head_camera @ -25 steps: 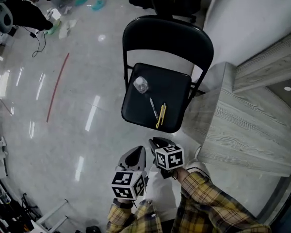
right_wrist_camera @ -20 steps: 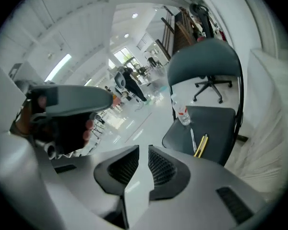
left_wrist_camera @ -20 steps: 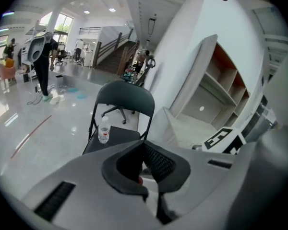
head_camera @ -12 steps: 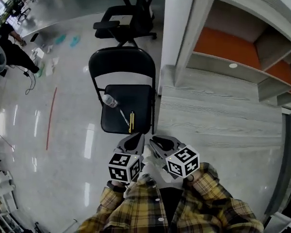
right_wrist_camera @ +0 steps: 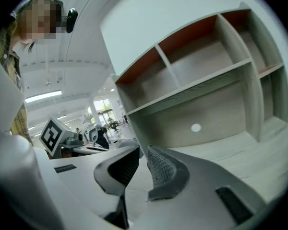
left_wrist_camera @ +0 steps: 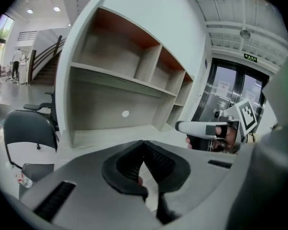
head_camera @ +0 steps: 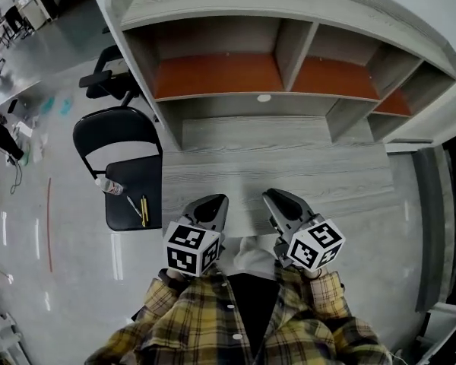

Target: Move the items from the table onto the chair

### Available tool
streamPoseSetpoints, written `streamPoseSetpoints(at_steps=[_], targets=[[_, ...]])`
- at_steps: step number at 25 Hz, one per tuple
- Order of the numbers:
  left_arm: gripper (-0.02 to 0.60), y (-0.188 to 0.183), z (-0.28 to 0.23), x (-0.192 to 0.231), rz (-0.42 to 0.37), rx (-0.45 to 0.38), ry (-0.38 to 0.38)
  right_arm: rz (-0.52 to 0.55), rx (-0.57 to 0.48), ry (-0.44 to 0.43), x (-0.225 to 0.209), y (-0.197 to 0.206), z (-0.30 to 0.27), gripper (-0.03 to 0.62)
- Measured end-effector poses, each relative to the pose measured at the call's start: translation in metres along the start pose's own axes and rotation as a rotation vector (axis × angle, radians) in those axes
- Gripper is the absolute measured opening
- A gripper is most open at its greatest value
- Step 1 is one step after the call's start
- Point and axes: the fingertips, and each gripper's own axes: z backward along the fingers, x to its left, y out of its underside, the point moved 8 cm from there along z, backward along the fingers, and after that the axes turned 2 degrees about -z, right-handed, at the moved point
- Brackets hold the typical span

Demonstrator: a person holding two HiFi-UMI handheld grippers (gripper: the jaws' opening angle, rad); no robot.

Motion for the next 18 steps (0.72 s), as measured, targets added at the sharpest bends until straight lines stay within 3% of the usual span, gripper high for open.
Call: streamPoseSetpoints(at_steps=[7,18], targets=[[0.005,-0.015,-0.05,-0.064,-0.038,0.013,0.063,0.026,-0.063,0.143,-0.065,-0.024,0.076,0.044],[0.005,-0.034,-0.058,-0.063,-0.084,0.029,0.113,0.03,-0.132,0.296,-0.068,-0.032,0.101,0.02]])
